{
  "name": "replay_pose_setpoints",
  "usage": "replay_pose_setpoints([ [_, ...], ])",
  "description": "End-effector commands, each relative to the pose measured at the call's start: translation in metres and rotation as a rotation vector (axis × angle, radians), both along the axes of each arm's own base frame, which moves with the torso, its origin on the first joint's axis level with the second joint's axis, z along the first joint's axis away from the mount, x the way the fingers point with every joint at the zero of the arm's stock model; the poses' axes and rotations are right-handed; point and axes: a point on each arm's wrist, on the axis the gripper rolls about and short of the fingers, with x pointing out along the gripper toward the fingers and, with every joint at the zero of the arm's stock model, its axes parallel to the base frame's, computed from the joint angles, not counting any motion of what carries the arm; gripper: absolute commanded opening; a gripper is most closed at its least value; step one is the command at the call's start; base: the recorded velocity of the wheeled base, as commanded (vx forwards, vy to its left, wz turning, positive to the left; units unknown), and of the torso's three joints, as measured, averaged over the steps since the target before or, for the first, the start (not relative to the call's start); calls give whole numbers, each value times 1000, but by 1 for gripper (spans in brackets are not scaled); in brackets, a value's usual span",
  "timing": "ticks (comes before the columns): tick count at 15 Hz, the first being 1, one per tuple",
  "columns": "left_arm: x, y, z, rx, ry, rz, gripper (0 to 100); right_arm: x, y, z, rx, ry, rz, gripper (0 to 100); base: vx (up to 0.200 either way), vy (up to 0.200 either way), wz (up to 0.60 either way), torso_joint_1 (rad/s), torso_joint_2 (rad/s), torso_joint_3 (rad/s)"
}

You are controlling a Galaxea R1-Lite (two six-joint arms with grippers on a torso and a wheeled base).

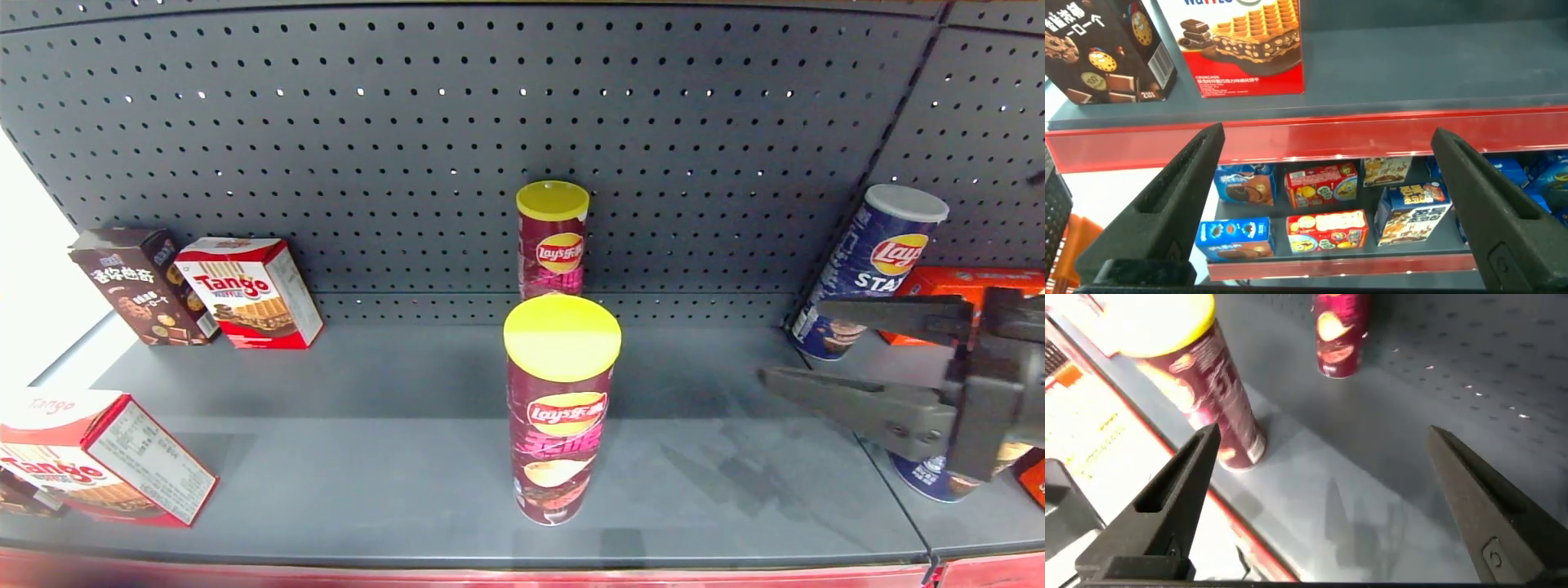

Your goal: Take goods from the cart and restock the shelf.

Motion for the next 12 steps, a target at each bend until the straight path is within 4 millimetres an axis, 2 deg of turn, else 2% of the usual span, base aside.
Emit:
replay_pose_setpoints([
  [1, 0, 0, 0, 2, 2, 0, 100, -63, -55, -21, 70, -95, -7, 100, 0, 0, 0, 0, 0, 0],
  [2, 0, 0, 0, 2, 2, 0, 100, -70, -61, -29, 73, -97, -6, 100, 0, 0, 0, 0, 0, 0],
  [3, 0, 0, 0, 0, 2, 0, 100, -93, -79, -65, 68, -101, -7, 100, 0, 0, 0, 0, 0, 0],
  [6, 0, 0, 0, 3, 2, -1, 100, -124, -104, -125, 43, -144, 3, 100, 0, 0, 0, 0, 0, 0],
  [11, 0, 0, 0, 5, 2, -1, 100, -148, -124, -170, 102, -183, -4, 100, 0, 0, 0, 0, 0, 0],
  [12, 0, 0, 0, 5, 2, -1, 100, -147, -123, -190, 97, -153, -8, 100, 0, 0, 0, 0, 0, 0],
])
